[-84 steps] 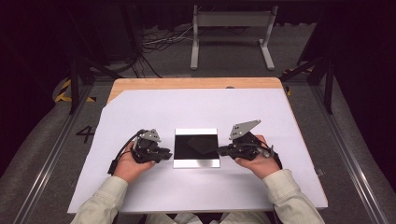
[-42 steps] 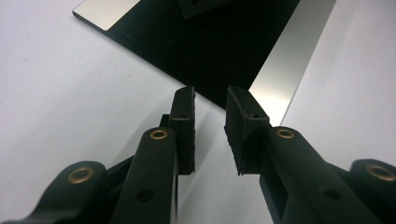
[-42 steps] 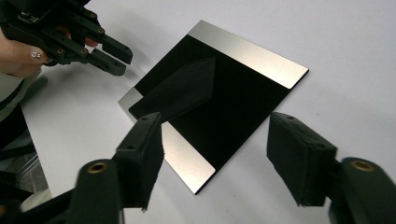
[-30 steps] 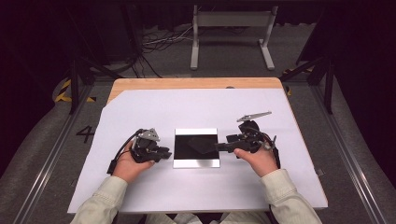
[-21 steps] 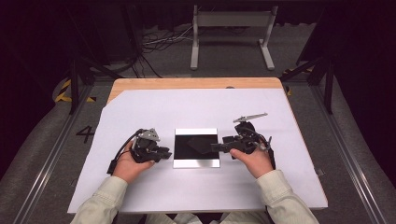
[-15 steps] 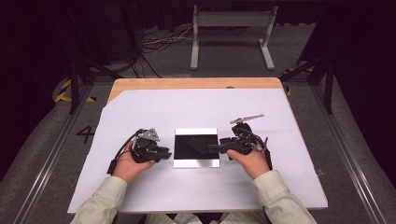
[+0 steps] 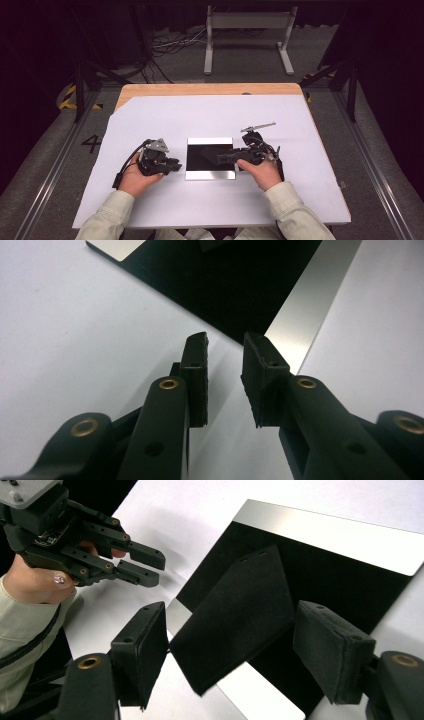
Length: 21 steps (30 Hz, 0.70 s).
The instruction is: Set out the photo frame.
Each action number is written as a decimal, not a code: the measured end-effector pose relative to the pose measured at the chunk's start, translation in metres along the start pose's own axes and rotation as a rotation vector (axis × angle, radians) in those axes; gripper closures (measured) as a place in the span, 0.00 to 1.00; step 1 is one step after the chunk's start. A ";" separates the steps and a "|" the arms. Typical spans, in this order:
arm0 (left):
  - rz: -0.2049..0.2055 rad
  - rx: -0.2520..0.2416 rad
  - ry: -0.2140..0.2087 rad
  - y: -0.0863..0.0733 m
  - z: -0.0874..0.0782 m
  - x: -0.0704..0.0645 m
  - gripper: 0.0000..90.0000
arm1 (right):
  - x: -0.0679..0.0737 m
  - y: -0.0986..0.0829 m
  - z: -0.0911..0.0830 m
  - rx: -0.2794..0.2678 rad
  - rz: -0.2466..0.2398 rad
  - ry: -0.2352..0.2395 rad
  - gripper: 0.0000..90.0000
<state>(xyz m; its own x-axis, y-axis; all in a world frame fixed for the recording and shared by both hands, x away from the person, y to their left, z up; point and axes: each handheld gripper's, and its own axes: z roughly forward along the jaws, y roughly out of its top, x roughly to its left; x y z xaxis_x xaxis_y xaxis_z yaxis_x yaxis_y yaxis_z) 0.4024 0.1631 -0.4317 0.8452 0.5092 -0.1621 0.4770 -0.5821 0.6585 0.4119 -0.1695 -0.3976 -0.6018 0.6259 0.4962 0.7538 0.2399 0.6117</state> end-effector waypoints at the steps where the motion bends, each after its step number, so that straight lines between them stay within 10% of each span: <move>1: 0.000 0.000 0.000 0.000 0.000 0.000 0.81 | 0.000 0.000 0.000 0.000 0.000 0.000 0.33; 21: -0.044 -0.007 0.036 -0.021 -0.015 0.002 0.81 | -0.006 0.011 0.021 0.041 0.046 0.017 0.39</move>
<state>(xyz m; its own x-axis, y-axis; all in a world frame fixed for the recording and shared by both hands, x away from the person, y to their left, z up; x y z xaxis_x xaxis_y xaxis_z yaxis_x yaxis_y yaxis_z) 0.3902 0.1861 -0.4345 0.8144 0.5564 -0.1646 0.5113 -0.5541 0.6569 0.4296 -0.1551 -0.4070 -0.5708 0.6240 0.5337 0.7906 0.2422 0.5624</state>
